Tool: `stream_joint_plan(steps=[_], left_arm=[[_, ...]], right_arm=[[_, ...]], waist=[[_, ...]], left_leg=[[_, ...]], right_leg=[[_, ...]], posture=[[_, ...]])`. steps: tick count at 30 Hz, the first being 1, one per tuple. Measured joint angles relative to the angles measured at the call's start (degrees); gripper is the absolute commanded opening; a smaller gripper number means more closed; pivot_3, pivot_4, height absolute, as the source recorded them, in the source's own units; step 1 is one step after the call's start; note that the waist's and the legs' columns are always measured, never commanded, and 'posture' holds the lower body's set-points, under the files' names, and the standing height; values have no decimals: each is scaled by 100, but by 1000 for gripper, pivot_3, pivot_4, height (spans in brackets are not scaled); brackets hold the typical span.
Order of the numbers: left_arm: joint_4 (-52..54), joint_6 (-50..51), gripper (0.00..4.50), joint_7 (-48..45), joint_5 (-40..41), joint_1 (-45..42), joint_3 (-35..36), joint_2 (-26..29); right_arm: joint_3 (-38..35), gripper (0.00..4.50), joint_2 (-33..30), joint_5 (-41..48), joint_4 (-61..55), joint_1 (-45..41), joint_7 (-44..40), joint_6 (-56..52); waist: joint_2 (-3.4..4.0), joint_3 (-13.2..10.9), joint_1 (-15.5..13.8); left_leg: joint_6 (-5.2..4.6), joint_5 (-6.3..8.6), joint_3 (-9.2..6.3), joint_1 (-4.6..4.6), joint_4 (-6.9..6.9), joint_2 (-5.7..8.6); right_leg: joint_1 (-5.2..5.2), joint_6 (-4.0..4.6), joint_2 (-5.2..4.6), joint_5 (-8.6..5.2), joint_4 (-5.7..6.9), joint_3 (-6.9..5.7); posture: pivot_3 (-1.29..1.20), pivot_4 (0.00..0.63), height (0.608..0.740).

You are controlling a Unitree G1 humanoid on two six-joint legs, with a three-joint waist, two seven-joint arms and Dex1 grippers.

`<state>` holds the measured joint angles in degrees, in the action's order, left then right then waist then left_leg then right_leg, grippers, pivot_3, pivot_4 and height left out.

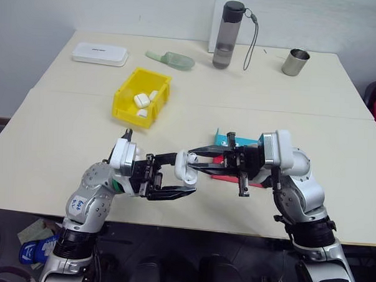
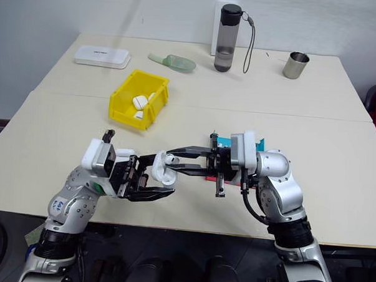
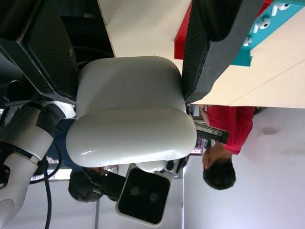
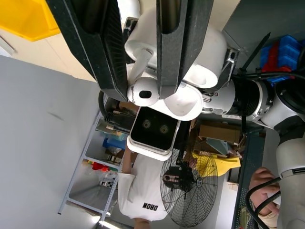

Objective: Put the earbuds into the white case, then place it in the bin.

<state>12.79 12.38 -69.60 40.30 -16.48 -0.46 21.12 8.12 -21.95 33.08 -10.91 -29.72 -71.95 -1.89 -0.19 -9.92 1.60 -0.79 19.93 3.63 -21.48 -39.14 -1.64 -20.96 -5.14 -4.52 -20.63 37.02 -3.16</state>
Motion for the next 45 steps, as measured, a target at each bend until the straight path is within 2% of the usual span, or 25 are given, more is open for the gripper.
stream_joint_plan(steps=[24,25,33,35,36,41,45], left_arm=[[-25,-48,2789,71,-126,93,-11,-76],[-25,-48,2789,72,-126,91,-10,-89],[-23,-48,2789,69,-126,-73,-11,-114],[-21,-59,2789,74,-126,-97,-2,-119],[-22,-69,2789,77,-127,-95,3,-102],[-23,-312,2789,65,-135,38,173,25],[-21,-465,2789,-7,-242,383,190,190]], right_arm=[[47,437,-229,17,6,-94,-30,-396],[39,1153,-240,85,2,-94,-30,-507],[-152,3562,-270,193,16,-268,-48,-620],[-254,4294,-421,286,11,-278,-56,-728],[-323,4483,-556,330,-17,-225,-69,-827],[-1042,4483,-1563,584,-224,559,-82,-1378],[-2195,4483,-2261,508,-87,1809,-88,-1266]], waist=[[0,0,-1],[0,0,-1],[0,0,-3],[0,0,-5],[1,-1,-13],[4,-3,-65],[4,-3,-152]], left_leg=[[0,0,-5,0,0,0],[0,0,-6,0,0,0],[0,0,-10,1,0,0],[-1,1,-18,3,0,0],[-2,1,-24,3,0,1],[-6,4,-43,2,4,3],[-6,4,-46,3,9,4]], right_leg=[[4,0,0,0,-3,-4],[5,0,0,0,-3,-5],[12,0,-1,0,-8,-11],[20,0,-1,0,-11,-19],[23,0,-2,0,-14,-23],[40,0,-5,0,-38,-38],[53,0,-3,0,-57,-46]], posture=[[0,150,740],[0,150,740],[0,150,740],[0,150,740],[0,150,740],[0,150,740],[0,150,740]])
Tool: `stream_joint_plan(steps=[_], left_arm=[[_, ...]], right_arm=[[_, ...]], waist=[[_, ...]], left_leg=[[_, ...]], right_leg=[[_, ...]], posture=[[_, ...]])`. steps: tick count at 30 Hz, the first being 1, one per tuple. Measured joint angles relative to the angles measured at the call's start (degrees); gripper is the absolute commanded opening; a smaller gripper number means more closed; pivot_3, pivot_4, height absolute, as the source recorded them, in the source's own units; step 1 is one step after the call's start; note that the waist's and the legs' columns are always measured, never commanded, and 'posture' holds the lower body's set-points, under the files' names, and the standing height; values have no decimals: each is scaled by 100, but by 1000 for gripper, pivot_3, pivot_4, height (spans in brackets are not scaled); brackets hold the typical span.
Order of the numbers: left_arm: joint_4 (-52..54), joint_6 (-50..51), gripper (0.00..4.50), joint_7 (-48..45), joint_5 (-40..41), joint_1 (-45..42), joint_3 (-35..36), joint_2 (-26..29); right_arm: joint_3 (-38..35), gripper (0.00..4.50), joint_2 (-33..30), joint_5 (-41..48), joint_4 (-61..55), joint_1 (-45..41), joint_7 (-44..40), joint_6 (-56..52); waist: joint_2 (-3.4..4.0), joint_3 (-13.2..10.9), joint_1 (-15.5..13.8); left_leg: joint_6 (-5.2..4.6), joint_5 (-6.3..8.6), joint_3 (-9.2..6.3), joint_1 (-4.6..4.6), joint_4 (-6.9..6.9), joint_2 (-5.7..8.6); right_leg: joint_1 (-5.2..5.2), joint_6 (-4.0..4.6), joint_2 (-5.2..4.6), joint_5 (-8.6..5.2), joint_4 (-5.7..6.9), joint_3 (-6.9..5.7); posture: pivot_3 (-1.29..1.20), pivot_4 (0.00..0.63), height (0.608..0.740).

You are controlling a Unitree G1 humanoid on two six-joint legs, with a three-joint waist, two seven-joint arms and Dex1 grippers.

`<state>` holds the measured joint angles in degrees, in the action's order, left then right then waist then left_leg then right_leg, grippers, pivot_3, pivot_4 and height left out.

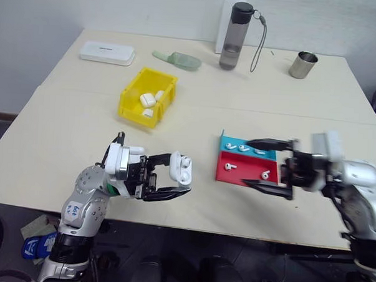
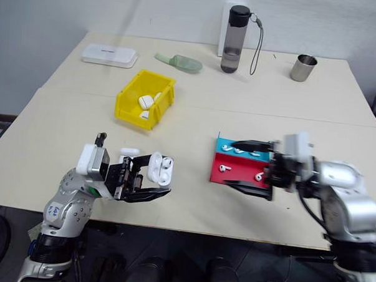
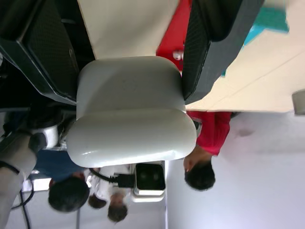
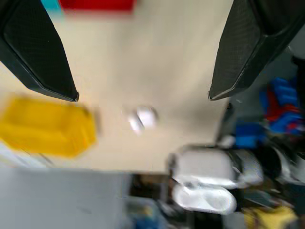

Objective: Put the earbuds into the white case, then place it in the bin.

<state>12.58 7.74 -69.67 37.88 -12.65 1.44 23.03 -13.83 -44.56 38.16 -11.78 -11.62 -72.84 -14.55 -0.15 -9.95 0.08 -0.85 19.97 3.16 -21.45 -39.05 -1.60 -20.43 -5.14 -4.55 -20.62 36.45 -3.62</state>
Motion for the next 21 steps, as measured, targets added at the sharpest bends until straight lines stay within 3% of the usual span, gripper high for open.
stream_joint_plan(steps=[5,11,15,21], left_arm=[[52,-108,2789,24,-2,321,27,26],[91,-243,2789,138,-11,439,-21,-11],[119,-317,2789,175,-32,468,-55,-16],[143,-404,2789,247,-105,419,-132,-32]], right_arm=[[-1002,4483,-467,-773,1669,1088,-101,1050],[-1361,4483,-525,-1341,2834,1310,282,1700],[-1064,4483,-731,-1584,2704,684,507,1578],[503,4483,-1132,-1952,2216,-1490,584,-270]], waist=[[2,-1,-21],[25,-10,69],[47,-14,162],[63,-22,153]], left_leg=[[-7,-2,2,18,-1,4],[4,-10,25,33,4,-10],[6,-23,38,39,3,-11],[13,-28,35,22,5,-14]], right_leg=[[36,0,0,0,-50,1],[42,-1,10,0,-55,4],[39,-2,9,0,-51,12],[8,-1,9,0,-37,16]], posture=[[0,150,740],[0,150,740],[0,150,740],[0,150,740]])
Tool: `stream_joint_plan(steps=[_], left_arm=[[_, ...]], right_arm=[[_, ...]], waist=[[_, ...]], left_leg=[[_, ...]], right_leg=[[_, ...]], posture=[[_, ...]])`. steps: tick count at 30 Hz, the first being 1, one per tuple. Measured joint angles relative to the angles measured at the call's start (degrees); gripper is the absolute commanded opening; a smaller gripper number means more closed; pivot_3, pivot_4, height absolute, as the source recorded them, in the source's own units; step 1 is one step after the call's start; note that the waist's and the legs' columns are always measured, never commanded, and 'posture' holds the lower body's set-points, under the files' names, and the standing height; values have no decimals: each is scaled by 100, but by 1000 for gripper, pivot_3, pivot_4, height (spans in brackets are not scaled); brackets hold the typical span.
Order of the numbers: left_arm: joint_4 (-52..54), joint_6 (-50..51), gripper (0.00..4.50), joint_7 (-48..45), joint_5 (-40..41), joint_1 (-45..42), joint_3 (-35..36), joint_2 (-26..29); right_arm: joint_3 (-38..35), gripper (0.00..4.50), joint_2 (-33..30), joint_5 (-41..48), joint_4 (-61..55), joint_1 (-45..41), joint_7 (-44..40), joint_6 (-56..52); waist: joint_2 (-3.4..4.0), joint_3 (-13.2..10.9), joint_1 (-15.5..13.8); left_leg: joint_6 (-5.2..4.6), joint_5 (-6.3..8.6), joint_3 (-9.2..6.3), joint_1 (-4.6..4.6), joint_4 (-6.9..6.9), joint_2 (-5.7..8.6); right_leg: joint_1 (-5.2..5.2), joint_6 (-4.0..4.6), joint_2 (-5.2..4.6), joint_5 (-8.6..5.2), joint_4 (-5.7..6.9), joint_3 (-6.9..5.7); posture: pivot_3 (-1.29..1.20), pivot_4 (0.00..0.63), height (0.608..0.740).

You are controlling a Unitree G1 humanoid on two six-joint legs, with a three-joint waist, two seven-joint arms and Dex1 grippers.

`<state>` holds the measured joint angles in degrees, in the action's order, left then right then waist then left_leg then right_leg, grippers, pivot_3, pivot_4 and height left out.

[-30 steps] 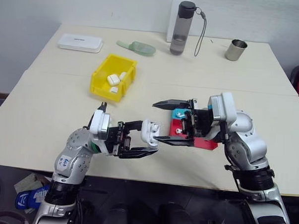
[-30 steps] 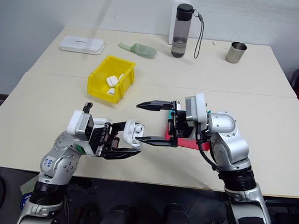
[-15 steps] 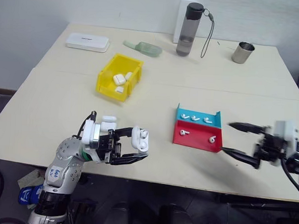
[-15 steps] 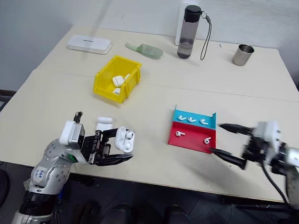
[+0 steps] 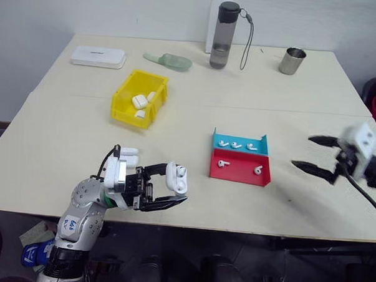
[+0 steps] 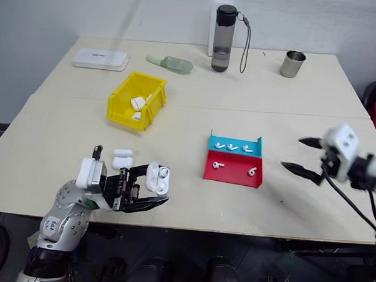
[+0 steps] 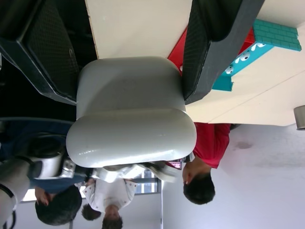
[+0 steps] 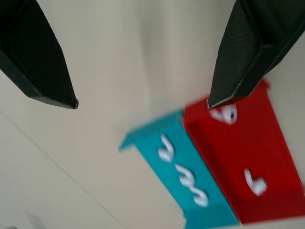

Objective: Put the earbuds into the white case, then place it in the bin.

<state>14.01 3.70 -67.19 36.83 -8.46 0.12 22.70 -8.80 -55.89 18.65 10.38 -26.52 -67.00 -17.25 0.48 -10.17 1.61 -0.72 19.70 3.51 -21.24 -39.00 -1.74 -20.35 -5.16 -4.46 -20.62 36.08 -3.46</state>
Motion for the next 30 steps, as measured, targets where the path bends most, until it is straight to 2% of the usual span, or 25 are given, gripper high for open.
stream_joint_plan(steps=[4,7,10,18,25,30], left_arm=[[-37,-48,2789,22,-23,-84,-80,-37],[-96,-64,2789,42,-30,-197,-124,-69],[-99,-67,2789,92,-37,-227,-131,-95],[-64,-66,2789,248,-79,-183,-134,-114],[150,-60,2789,385,-112,-92,-161,-126],[173,-49,2789,465,-128,-64,-181,-125]], right_arm=[[1263,4483,240,-553,225,-1703,-177,-917],[1911,3920,609,-1000,829,-2529,-254,-1016],[2494,2948,802,-1529,1487,-2963,-419,-819],[3131,2948,1339,-2369,2657,-3604,-673,-423],[3540,2948,1397,-3017,3290,-3789,-901,-41],[3569,2948,1504,-3294,3660,-3951,-948,124]], waist=[[0,-2,-34],[-1,-3,-68],[-1,-3,-105],[-1,-4,-64],[-1,-4,3],[0,-4,21]], left_leg=[[1,2,-13,-17,0,4],[-5,5,-17,-28,-3,11],[-12,9,-17,-30,-3,16],[-10,8,-14,-33,-5,12],[-10,8,-15,-32,-6,13],[-7,6,-13,-31,-7,10]], right_leg=[[-23,0,-5,0,18,-10],[-25,0,-10,0,38,-14],[-26,0,-15,0,40,-16],[-30,0,-13,0,46,-23],[-29,0,-13,0,47,-23],[-30,0,-11,0,47,-22]], posture=[[0,150,740],[0,150,740],[0,150,740],[0,150,740],[0,150,740],[0,150,740]])
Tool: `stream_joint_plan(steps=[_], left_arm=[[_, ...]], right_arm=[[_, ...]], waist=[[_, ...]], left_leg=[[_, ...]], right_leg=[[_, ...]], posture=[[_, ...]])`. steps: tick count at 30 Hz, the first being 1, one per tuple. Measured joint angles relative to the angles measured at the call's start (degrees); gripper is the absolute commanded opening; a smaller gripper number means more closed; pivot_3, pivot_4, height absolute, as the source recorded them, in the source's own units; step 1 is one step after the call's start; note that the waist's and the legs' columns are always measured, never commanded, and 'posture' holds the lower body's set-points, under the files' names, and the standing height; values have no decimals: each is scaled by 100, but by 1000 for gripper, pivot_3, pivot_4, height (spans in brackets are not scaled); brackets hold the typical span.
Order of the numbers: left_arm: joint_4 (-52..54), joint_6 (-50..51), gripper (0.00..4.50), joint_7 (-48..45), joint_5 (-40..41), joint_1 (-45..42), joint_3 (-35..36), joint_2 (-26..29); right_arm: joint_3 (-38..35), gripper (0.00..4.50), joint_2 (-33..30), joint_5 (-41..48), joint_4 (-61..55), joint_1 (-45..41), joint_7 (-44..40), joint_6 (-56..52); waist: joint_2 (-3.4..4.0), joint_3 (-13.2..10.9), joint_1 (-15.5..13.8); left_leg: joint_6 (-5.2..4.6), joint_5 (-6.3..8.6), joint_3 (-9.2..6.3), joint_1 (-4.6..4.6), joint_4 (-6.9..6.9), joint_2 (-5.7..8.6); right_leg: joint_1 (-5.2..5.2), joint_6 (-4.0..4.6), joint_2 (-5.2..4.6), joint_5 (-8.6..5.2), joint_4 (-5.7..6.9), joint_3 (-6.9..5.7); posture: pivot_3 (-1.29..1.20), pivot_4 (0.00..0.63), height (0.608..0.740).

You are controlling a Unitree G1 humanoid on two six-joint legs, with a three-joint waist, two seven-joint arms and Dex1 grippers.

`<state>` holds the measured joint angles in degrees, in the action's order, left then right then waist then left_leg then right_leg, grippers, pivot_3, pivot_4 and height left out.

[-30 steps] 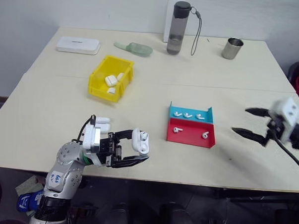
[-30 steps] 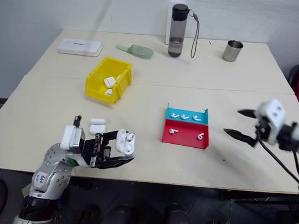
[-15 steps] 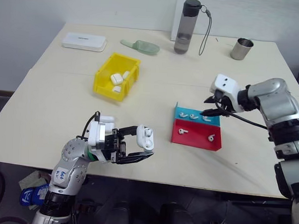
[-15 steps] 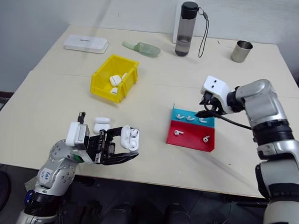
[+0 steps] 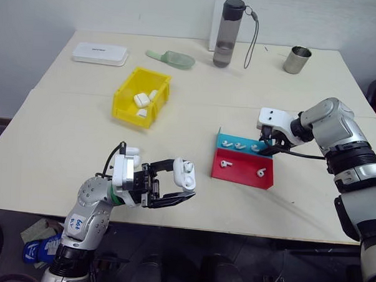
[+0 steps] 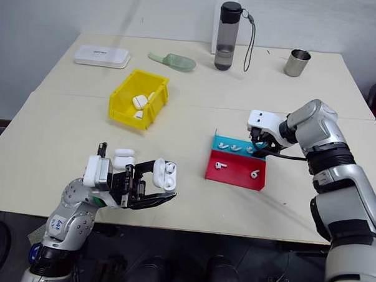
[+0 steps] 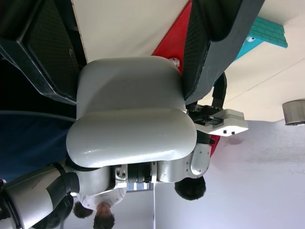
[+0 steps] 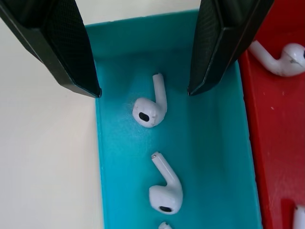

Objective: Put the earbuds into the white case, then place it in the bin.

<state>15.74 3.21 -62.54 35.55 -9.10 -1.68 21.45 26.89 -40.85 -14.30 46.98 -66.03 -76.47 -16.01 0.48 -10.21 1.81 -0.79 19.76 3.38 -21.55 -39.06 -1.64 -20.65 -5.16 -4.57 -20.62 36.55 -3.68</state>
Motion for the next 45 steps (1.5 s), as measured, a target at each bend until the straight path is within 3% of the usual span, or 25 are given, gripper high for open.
stream_joint_plan(steps=[12,29,32,34,45], left_arm=[[5,5,2789,45,-2,-1,-55,50],[-1,5,2789,37,6,-14,-34,144],[-1,5,2789,37,6,-14,-33,146],[-1,4,2789,36,7,-13,-32,146],[-1,4,2789,37,6,2,-32,147]], right_arm=[[-4,2948,429,-345,583,-290,29,380],[-13,2948,450,-619,594,-334,-130,355],[-13,2350,404,-624,512,-286,-204,320],[-13,1701,344,-627,478,-247,-240,305],[-40,1701,293,-635,396,-187,-263,221]], waist=[[0,0,-4],[0,0,-6],[0,0,-8],[0,0,-11],[0,0,-5]], left_leg=[[1,-1,-2,0,-1,0],[1,-1,-3,1,-1,0],[1,-1,-3,1,-1,1],[1,-1,-3,1,-2,1],[1,-1,-2,3,-2,0]], right_leg=[[-1,0,0,0,8,0],[-1,0,0,0,12,0],[-1,0,-1,0,13,0],[-1,0,-1,0,12,0],[0,0,0,0,13,0]], posture=[[0,150,740],[0,150,740],[0,150,740],[0,150,740],[0,150,740]])
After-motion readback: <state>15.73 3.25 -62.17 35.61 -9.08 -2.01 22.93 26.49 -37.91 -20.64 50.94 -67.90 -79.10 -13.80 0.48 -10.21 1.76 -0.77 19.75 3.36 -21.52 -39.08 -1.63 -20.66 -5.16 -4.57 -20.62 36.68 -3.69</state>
